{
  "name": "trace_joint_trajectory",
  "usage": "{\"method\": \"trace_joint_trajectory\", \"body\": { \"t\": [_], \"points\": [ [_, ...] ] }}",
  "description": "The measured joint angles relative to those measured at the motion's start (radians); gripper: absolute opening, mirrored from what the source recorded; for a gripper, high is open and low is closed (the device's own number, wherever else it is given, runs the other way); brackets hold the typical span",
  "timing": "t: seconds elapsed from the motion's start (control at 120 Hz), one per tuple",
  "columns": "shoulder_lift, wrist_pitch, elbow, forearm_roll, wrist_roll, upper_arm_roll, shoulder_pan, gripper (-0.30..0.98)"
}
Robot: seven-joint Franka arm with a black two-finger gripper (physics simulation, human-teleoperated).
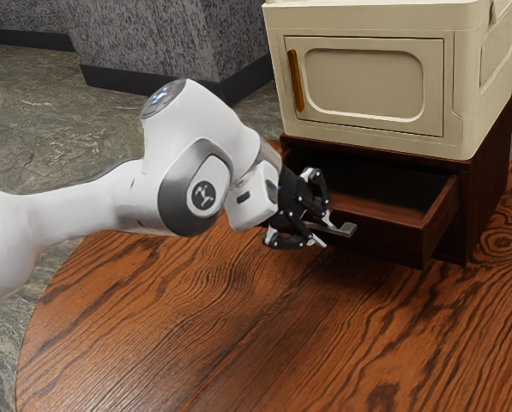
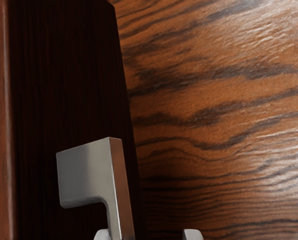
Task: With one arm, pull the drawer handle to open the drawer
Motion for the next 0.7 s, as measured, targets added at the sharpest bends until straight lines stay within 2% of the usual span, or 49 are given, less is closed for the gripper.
{"method": "trace_joint_trajectory", "body": {
  "t": [0.167,0.3,0.542,0.7],
  "points": [
    [-0.081,0.014,-0.091,0.027,-0.004,0.003,-0.018,0.1],
    [-0.153,0.02,-0.159,0.092,-0.021,0.004,-0.018,0.12],
    [-0.167,0.026,-0.177,0.127,-0.046,0.003,0.001,0.09],
    [-0.17,0.027,-0.176,0.131,-0.058,0.003,-0.01,0.15]
  ]
}}
